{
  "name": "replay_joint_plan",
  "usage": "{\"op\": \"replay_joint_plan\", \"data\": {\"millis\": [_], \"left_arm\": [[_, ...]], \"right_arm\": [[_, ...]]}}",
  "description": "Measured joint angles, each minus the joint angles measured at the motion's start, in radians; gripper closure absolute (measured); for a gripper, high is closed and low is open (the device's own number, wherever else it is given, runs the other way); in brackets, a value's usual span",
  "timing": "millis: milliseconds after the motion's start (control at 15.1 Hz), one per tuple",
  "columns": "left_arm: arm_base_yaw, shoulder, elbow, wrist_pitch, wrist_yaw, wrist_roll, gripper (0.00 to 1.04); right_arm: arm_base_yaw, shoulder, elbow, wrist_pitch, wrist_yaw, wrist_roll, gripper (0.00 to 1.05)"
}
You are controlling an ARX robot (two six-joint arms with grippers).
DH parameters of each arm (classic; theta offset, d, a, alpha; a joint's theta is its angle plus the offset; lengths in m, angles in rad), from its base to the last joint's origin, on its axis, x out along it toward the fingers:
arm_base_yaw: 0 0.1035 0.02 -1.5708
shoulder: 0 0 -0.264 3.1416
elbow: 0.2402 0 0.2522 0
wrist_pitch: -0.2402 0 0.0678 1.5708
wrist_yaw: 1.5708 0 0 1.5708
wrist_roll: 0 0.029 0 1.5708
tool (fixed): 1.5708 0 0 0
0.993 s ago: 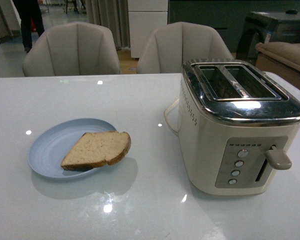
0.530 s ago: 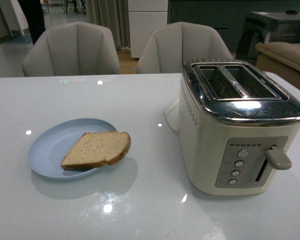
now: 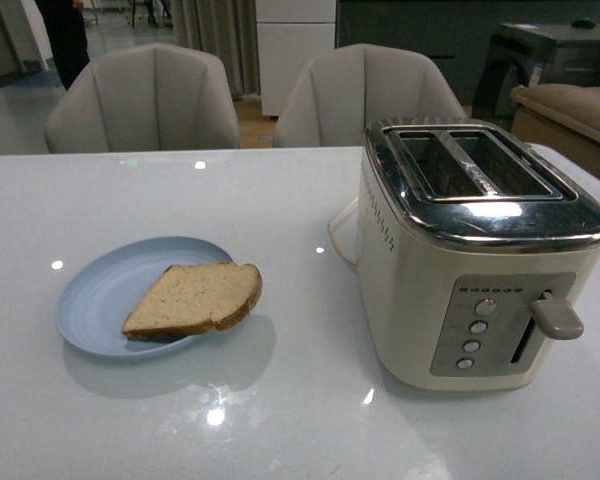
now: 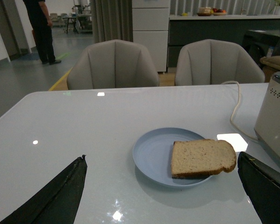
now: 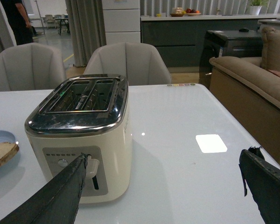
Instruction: Left arm holds plate, right arm toasts bread
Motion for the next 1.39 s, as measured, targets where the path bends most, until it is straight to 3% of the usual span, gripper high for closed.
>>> {"op": "replay_joint_plan", "data": {"millis": [1390], "left_arm": [[0.000,0.000,0.000,0.000,0.000,0.000,0.07]], "right_arm": [[0.000,0.000,0.000,0.000,0.000,0.000,0.06]]}}
